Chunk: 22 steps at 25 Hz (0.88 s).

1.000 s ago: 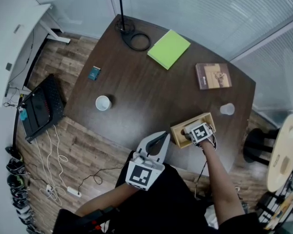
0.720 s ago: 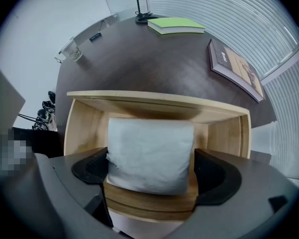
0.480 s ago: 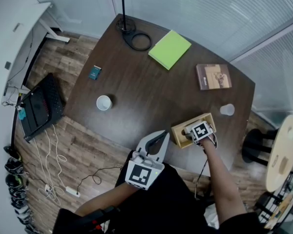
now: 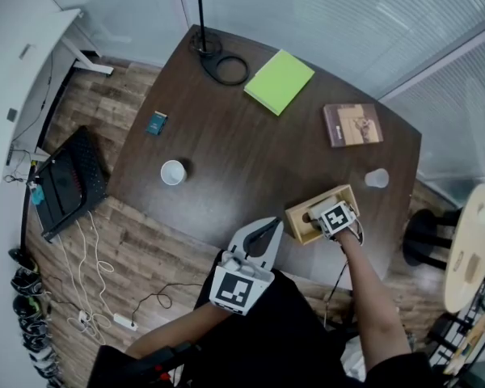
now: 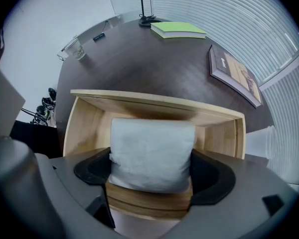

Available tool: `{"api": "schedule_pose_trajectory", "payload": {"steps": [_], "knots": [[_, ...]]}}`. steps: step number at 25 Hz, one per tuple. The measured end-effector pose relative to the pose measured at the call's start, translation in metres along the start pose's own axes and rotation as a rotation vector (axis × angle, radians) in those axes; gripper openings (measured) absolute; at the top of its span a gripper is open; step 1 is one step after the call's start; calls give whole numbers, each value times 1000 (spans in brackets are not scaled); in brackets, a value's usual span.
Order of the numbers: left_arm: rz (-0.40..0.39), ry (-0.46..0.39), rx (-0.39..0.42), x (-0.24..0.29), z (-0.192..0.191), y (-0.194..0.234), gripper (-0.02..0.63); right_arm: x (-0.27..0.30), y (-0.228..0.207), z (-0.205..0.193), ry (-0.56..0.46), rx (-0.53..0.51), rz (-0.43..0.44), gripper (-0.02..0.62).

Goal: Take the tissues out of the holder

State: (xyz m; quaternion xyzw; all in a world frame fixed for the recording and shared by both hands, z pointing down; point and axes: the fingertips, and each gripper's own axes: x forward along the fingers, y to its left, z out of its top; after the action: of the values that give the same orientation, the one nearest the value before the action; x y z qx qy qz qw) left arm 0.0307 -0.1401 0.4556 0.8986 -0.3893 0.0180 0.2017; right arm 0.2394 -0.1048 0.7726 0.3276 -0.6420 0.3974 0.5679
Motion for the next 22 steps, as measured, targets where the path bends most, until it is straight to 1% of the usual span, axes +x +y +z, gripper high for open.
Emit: {"api": "schedule_pose_trajectory", "payload": {"steps": [5,8,12,15,18,22], "knots": [[7,-8,9,-4,2,0,0,-7,-11,-4,-2,-29,-46,472],[13,-9,15,-8,2,2,0,-10,-12,-9,14,-25,-62,467],[17,-8,18,-13,1,0,0,-13,-9,-2,-35,-21,-57,465],[9,-9,14,-16,-1,-4,0,-19,-10,-6,-44,-3,-85,464],[4,-9,13,-18,-2,-8,0,-31,-12,8,-116,-7,-114,462],[2,-8,14,-23,-5,-13,0,-42,-8,13,-191,36,-88,462]]}}
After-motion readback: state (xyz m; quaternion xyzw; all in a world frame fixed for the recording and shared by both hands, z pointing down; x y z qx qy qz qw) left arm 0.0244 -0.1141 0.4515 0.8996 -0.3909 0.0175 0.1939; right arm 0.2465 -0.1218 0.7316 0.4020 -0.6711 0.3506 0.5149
